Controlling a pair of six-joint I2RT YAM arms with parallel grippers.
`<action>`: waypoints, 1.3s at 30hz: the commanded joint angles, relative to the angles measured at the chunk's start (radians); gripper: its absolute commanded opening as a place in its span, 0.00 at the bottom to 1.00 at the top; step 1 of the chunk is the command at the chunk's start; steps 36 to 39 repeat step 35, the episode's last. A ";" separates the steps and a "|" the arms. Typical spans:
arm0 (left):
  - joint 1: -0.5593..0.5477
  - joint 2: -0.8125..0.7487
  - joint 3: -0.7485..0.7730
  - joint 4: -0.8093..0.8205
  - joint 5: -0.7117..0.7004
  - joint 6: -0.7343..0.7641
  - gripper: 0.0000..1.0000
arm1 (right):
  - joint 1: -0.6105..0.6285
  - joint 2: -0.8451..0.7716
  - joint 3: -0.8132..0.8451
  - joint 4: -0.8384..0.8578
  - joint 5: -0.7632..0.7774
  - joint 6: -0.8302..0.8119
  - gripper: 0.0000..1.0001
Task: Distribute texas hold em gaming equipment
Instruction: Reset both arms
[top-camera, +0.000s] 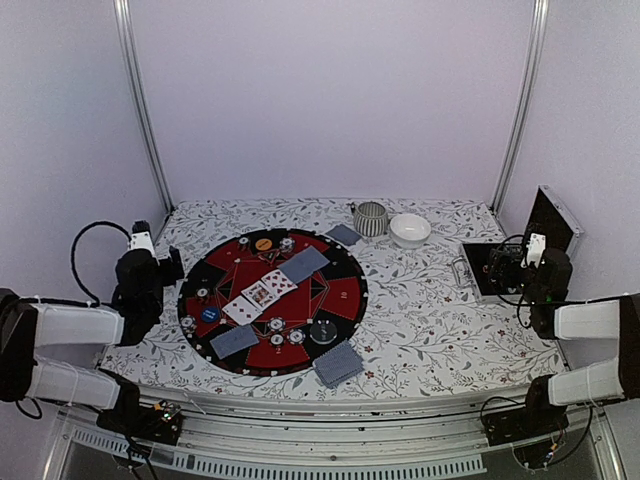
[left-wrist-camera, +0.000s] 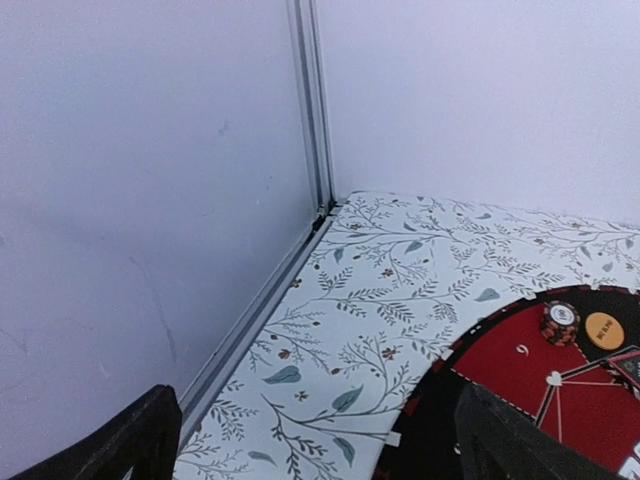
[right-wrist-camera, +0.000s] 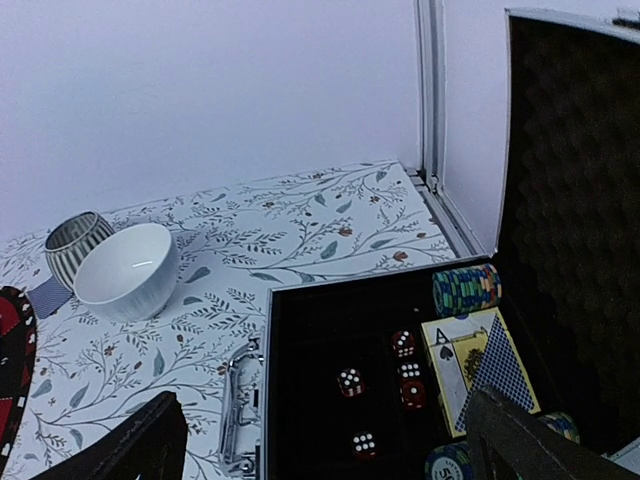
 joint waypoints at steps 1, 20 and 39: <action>0.072 0.008 -0.152 0.381 0.052 0.042 0.98 | -0.012 0.147 -0.092 0.458 0.047 0.017 0.99; 0.213 0.367 -0.175 0.845 0.385 0.123 0.98 | -0.027 0.357 -0.074 0.667 -0.089 -0.073 0.99; 0.219 0.377 -0.122 0.759 0.394 0.125 0.98 | -0.024 0.364 -0.052 0.632 -0.180 -0.127 0.99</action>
